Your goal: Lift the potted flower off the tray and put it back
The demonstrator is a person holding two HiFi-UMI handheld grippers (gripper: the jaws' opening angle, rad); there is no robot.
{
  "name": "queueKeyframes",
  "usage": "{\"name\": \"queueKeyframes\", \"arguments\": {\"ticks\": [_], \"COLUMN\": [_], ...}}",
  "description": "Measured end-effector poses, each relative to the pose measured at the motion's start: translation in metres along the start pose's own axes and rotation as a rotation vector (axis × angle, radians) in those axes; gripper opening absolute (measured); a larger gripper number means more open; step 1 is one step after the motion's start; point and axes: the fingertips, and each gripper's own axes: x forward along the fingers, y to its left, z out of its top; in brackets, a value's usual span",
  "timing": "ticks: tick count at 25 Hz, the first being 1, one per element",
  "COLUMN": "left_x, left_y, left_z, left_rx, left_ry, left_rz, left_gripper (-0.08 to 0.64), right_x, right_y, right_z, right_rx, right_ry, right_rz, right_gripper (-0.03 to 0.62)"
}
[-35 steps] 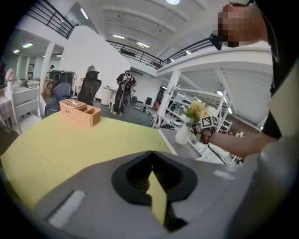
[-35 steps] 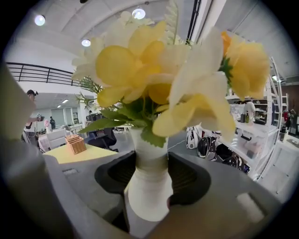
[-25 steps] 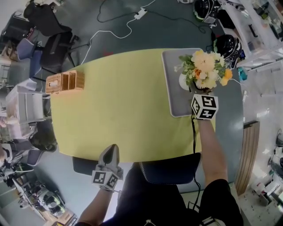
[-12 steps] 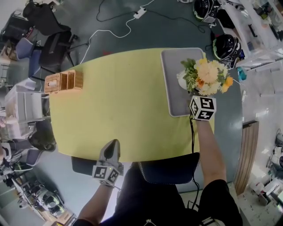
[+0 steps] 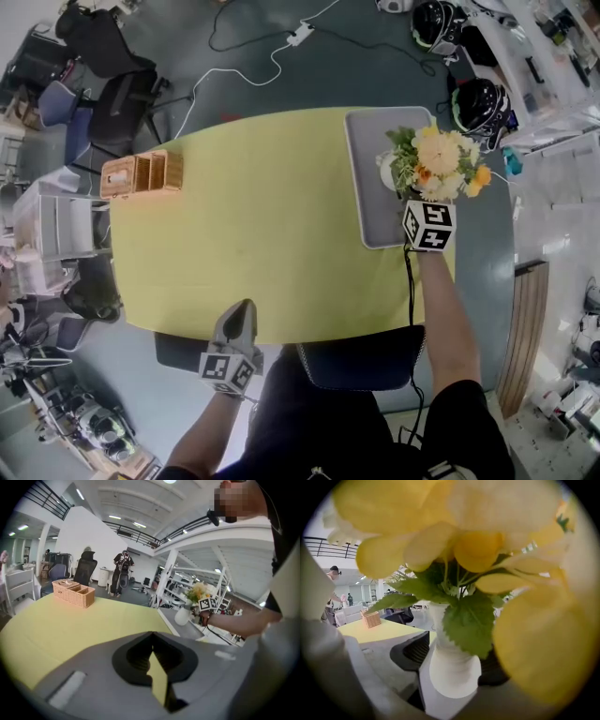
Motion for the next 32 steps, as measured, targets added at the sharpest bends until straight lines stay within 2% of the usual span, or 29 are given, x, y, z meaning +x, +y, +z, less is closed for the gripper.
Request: {"name": "queueKeyframes", "arguments": {"ticks": [9, 14, 18, 24, 32], "left_x": [-0.002, -0.019, -0.039, -0.071, -0.114], "left_y": [-0.002, -0.003, 0.004, 0.009, 0.004], "left_z": [-0.001, 0.003, 0.008, 0.02, 0.065], "left_rx": [-0.014, -0.005, -0.011, 0.023, 0.074], "left_ry": [-0.004, -0.023, -0.027, -0.053, -0.117], "left_rz": [-0.015, -0.037, -0.057, -0.106, -0.231], "left_gripper": [0.008, 0.008, 0.008, 0.008, 0.008], "right_x": [-0.024, -0.073, -0.123, -0.194, -0.275], "right_y": [0.007, 0.025, 0.062, 0.125, 0.219], "right_z": [-0.016, -0.04, -0.044, -0.013, 0.046], "right_rx": [0.042, 0.102, 0.179, 0.243, 0.24], "right_ry": [0.008, 0.038, 0.048, -0.009, -0.071], "right_rz": [-0.005, -0.03, -0.002, 0.051, 0.111], "right_gripper": [0.351, 0.352, 0.347, 0.28, 0.196]}}
